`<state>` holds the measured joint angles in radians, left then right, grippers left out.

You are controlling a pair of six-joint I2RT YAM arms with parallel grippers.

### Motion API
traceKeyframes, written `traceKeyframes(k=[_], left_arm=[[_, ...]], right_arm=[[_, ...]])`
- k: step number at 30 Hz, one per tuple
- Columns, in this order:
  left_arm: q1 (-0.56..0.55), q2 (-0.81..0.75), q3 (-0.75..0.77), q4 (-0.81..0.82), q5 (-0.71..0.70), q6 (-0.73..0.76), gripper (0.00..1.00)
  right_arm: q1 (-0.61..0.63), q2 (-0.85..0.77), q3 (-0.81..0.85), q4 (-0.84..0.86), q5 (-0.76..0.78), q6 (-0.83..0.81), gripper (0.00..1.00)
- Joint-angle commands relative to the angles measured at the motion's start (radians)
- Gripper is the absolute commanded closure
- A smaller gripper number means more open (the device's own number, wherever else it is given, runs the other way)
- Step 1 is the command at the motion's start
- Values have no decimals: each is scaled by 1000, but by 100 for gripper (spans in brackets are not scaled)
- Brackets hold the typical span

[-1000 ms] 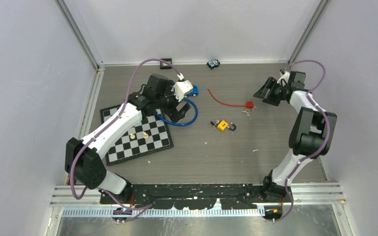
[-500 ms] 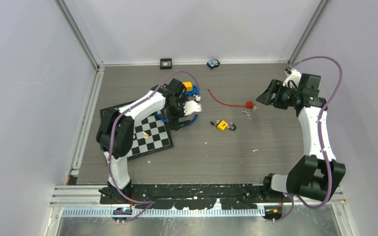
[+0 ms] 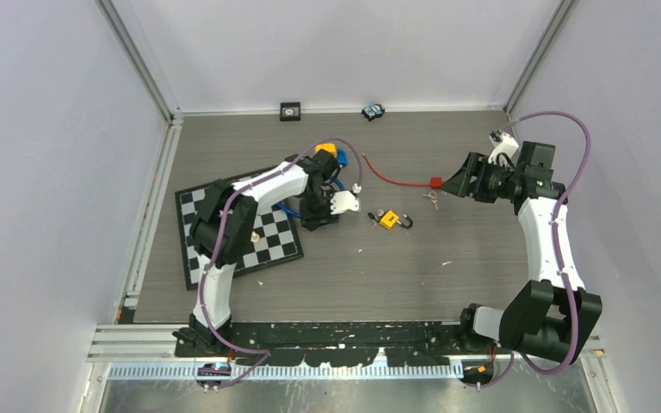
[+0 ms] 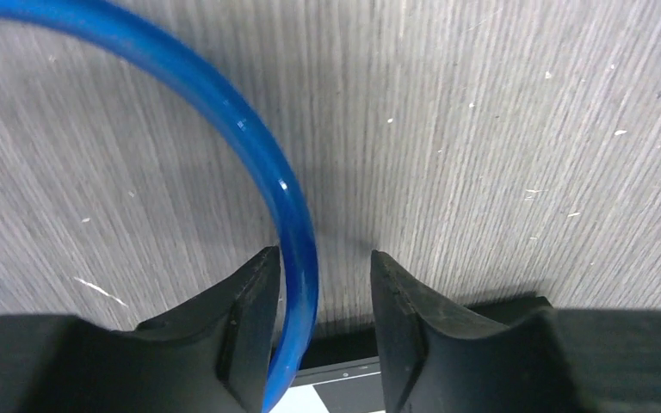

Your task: Unlock with the key

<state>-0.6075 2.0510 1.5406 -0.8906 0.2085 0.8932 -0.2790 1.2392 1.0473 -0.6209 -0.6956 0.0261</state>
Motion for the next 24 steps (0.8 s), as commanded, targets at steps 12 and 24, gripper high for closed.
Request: traceKeyframes(k=[12, 24], left_arm=[[-216, -118, -23, 80, -277, -158, 100], [-248, -265, 69, -62, -261, -208, 100]], right_arm=[[-5, -37, 4, 22, -110, -7, 30], [-5, -70, 14, 7, -107, -22, 30]])
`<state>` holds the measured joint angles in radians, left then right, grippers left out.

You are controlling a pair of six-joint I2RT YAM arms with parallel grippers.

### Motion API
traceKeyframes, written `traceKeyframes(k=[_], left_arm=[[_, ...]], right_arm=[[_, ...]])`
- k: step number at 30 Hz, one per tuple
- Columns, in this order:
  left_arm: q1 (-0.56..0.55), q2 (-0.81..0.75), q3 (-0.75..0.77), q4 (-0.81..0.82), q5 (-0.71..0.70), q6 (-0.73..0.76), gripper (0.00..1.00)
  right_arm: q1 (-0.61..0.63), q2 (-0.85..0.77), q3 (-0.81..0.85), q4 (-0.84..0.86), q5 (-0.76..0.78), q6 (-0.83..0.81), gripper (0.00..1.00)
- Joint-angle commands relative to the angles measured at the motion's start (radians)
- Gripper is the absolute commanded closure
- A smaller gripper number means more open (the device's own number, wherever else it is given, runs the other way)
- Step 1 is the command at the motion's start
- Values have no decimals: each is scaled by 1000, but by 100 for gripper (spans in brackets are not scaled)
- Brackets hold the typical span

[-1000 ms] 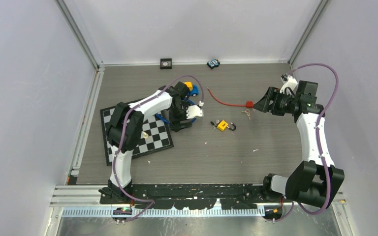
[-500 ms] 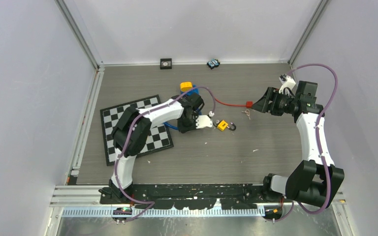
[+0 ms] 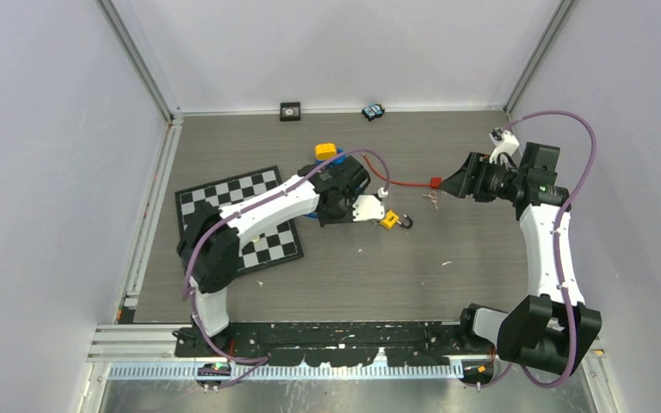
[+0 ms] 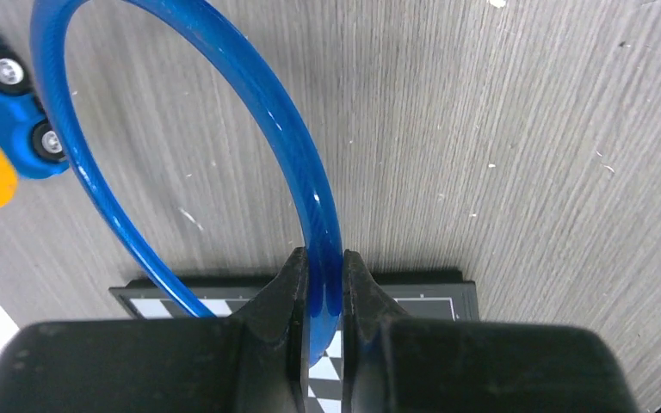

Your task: Unlock with the key

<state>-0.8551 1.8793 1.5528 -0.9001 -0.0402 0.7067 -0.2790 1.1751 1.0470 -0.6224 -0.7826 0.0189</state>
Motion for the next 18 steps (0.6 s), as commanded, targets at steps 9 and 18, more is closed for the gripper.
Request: traceKeyframes(k=[9, 18], left_arm=[[-73, -103, 99, -82, 32, -92, 100], [-190, -72, 18, -65, -57, -186, 100]], right_arm=[[-5, 0, 16, 7, -13, -14, 30], [-5, 11, 7, -8, -38, -58, 30]])
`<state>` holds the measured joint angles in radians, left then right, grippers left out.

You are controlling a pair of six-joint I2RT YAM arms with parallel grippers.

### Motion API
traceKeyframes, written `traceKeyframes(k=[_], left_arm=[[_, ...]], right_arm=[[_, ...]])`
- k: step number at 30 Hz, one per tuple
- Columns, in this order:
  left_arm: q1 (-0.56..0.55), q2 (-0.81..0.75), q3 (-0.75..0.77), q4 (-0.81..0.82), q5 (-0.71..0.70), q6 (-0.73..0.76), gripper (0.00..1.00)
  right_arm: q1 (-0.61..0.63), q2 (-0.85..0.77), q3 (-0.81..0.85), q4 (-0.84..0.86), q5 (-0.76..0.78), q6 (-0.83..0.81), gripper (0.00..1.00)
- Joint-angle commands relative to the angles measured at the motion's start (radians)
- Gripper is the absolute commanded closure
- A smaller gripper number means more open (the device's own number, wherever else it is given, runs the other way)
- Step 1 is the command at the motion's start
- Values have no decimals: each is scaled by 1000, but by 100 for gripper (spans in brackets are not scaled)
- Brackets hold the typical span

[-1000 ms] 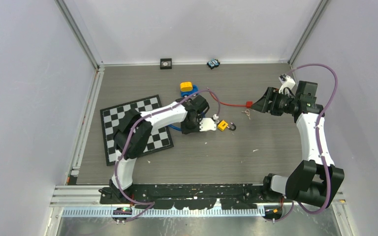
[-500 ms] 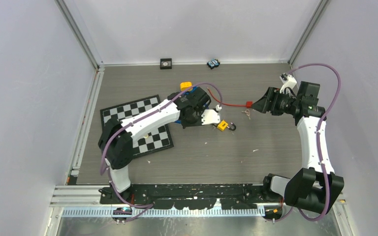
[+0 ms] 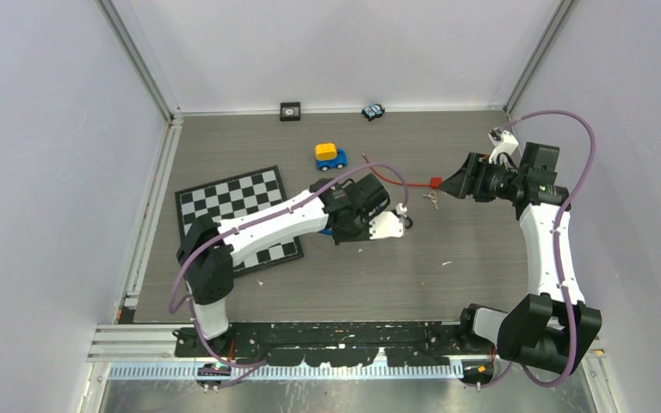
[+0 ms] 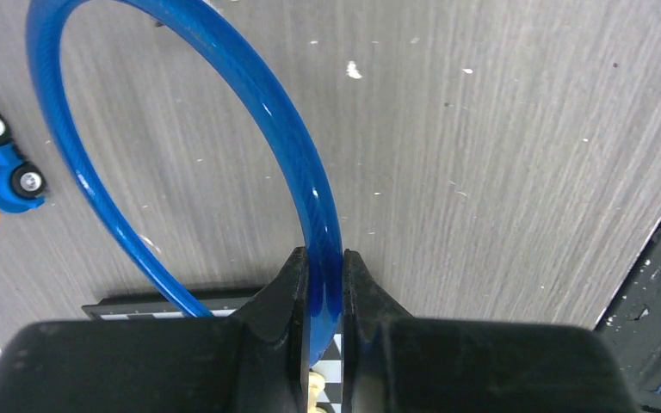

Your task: Unlock with the key

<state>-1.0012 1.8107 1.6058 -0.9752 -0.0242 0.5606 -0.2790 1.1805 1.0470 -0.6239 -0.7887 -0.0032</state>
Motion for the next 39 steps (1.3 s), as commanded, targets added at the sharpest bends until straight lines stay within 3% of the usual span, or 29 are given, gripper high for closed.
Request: traceKeyframes(k=[1, 10, 16, 22, 39], left_arm=[[-58, -3, -49, 11, -80, -42, 100], [-159, -6, -179, 78, -72, -67, 100], [-182, 62, -169, 103, -38, -81, 100], [-216, 112, -142, 113, -43, -104, 89], [-272, 167, -47, 36, -28, -131, 60]], right_arm=[[-5, 12, 10, -16, -32, -48, 30], [9, 49, 34, -68, 66, -123, 30], [153, 141, 77, -87, 272, -147, 31], [199, 223, 108, -35, 376, -146, 33], [199, 381, 183, -42, 408, -171, 34]])
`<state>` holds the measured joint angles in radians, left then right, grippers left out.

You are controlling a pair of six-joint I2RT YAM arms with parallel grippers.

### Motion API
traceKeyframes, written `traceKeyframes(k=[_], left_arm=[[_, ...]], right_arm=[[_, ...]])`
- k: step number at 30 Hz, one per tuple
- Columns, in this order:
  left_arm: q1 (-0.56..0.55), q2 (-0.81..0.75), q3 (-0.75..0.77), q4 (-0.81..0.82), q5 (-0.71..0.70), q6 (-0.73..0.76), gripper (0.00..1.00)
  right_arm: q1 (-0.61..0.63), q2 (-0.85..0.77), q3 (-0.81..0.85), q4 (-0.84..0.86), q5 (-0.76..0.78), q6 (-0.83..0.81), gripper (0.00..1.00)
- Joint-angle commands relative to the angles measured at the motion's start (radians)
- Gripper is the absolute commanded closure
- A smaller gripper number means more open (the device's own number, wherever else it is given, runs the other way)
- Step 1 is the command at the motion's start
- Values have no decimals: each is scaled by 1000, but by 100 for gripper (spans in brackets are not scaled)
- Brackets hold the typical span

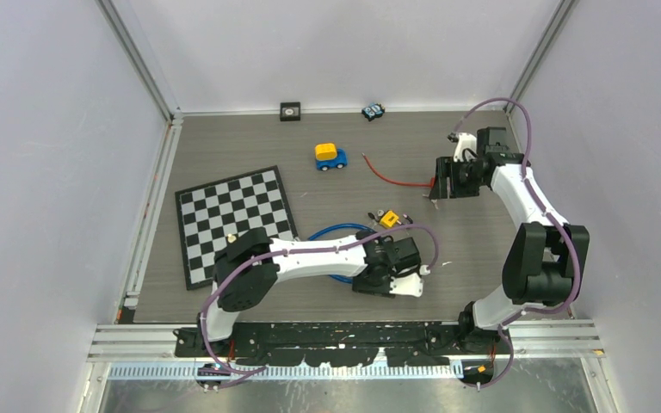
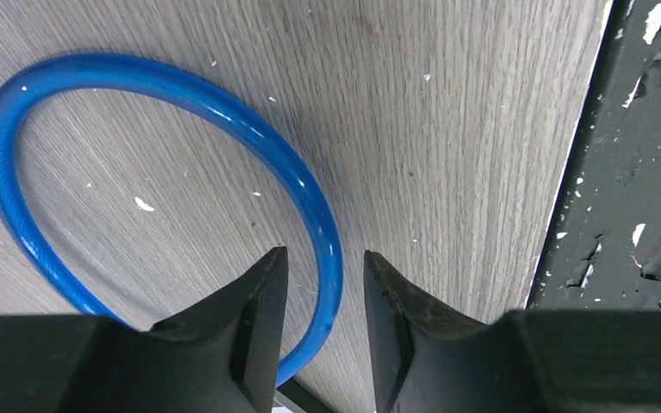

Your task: Unlock with the key

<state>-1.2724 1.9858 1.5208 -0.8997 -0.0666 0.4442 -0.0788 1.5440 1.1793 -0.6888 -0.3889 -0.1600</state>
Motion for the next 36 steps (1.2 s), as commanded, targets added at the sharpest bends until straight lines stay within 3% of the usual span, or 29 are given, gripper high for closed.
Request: traceKeyframes(k=[1, 8, 18, 22, 36], left_arm=[[-1, -13, 32, -44, 7, -10, 60], [8, -142, -37, -35, -41, 49, 55], [189, -342, -52, -79, 136, 62, 33], [251, -366, -34, -94, 179, 48, 30], [301, -377, -43, -93, 195, 51, 28]], right_arm=[[-1, 19, 50, 23, 0, -12, 34], [-1, 37, 58, 29, 32, -28, 34], [44, 181, 131, 62, 180, -90, 36], [54, 272, 192, 60, 188, -113, 43], [57, 459, 339, 11, 164, -179, 44]])
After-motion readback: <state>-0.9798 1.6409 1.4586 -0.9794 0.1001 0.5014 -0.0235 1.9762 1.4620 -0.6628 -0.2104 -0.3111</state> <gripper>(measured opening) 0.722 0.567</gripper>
